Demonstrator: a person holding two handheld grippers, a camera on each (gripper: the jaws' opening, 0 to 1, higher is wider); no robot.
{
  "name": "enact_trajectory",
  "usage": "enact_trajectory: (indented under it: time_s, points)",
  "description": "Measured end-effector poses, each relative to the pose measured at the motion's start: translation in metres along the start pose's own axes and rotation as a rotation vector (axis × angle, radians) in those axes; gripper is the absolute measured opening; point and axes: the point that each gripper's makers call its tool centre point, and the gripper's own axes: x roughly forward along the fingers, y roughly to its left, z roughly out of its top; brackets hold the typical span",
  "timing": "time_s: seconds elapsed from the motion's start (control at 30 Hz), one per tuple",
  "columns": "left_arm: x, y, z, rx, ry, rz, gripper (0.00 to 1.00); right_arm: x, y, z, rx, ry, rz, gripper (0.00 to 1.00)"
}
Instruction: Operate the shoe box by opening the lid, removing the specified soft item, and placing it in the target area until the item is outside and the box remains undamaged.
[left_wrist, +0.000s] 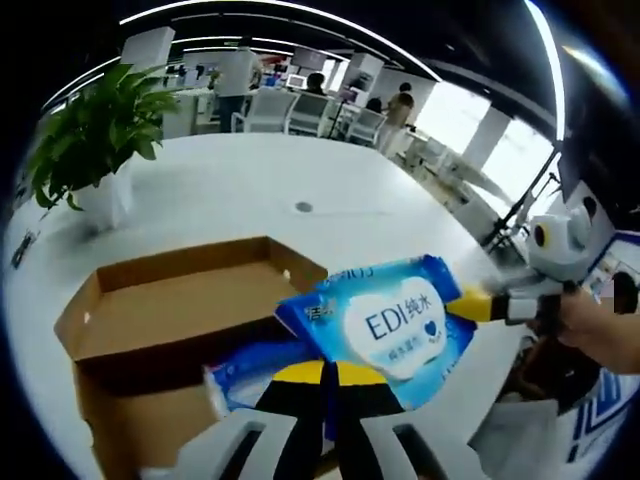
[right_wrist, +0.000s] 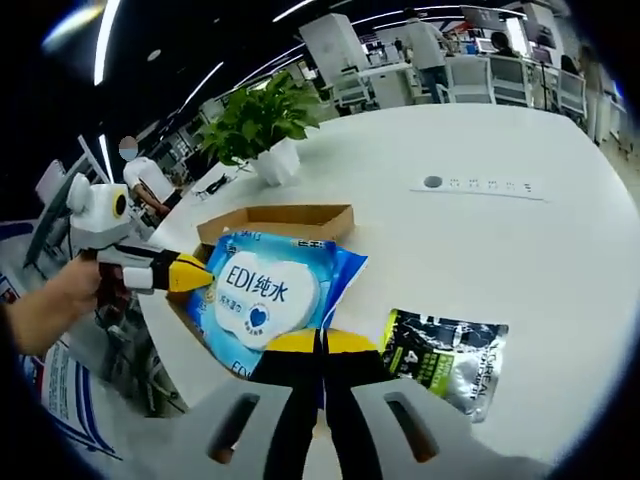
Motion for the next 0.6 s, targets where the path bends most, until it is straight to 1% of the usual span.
enact_trajectory:
  time_s: [0.33, 0.53, 0.6]
  points:
    - [0.024, -0.039, 0.001, 0.022, 0.021, -0.019, 0.00, -0.021, -0.034, -0.008, 0.027, -0.006, -0.019, 0.00]
    - [0.045, -0.058, 0.002, 0.026, 0.034, -0.033, 0.00, -0.033, -0.062, -0.014, 0.042, 0.001, -0.033, 0.00]
    - [0.056, -0.064, 0.002, 0.026, 0.041, -0.036, 0.00, -0.036, -0.070, -0.017, 0.044, 0.007, -0.036, 0.00]
